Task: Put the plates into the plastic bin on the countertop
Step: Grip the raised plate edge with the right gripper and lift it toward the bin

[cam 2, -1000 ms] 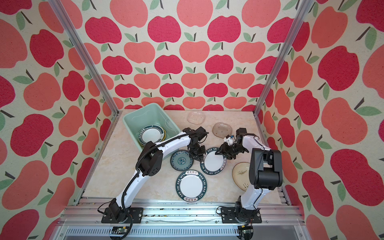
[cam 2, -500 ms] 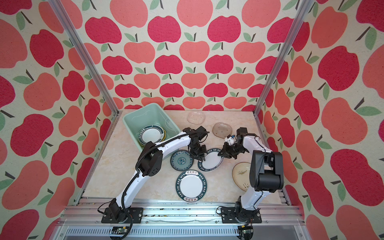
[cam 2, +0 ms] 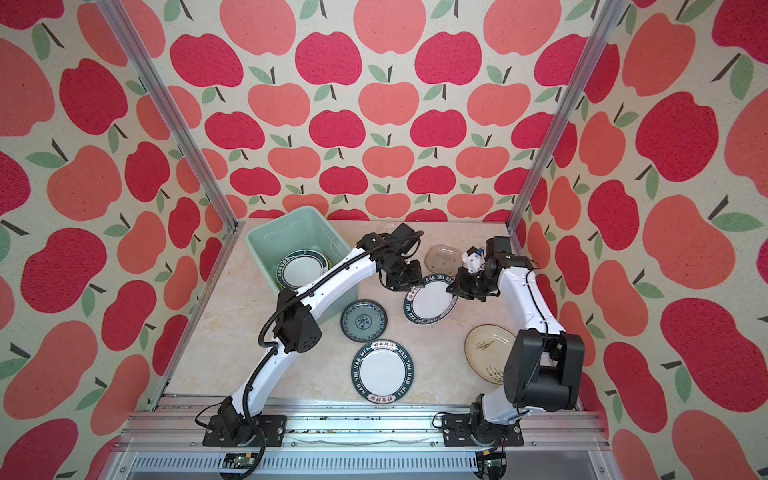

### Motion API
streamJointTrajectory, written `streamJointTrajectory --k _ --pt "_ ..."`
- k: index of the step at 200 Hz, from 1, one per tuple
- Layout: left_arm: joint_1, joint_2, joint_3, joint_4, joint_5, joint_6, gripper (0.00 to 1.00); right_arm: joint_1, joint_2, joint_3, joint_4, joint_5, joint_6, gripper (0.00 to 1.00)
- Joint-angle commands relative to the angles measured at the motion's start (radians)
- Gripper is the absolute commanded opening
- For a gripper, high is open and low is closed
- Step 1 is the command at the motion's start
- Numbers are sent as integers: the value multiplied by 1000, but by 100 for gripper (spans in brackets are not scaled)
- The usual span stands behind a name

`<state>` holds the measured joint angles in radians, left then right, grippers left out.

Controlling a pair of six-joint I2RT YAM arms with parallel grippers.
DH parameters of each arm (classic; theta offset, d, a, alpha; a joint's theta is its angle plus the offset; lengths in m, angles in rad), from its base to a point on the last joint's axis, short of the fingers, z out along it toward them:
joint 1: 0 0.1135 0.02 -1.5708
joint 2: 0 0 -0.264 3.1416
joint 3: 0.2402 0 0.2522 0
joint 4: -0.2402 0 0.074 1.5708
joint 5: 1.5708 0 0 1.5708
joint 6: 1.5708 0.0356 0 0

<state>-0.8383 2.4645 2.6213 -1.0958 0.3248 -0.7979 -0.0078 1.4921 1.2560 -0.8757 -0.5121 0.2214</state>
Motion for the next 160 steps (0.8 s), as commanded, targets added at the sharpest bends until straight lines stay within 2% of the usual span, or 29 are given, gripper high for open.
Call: streamJointTrajectory --k 1,49,84,118,160 --pt "8 -98 79 -96 -121 93 59 -4 -60 81 -48 6 27 0" --pt "17 -304 52 -128 -313 287 78 9 -123 227 -51 -56 114 0" --pt "56 -488 -62 -151 -390 389 86 109 -140 311 -15 -68 237 0" --pt "141 -694 -300 -120 -373 401 87 296 -133 337 104 6 407 0" --pt "266 -1009 -691 42 -320 350 90 498 -27 442 147 145 534 0"
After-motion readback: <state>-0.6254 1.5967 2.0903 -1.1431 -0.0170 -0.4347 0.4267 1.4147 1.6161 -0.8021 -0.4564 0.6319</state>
